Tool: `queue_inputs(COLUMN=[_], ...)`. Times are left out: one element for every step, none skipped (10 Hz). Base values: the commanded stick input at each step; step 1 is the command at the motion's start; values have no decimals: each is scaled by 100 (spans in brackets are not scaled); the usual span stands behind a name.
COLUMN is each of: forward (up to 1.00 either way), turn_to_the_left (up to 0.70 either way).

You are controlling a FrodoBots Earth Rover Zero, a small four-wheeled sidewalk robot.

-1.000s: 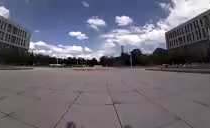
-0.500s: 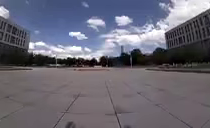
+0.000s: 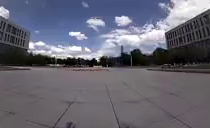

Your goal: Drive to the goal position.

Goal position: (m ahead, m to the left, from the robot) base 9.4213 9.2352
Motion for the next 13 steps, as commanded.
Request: queue_inputs(forward=[70,70,70,70,70,70,70,70,70,70,70,70,70], turn_to_the_left=[35,5,1,0,0,0,0,0,0,0,0,0,0])
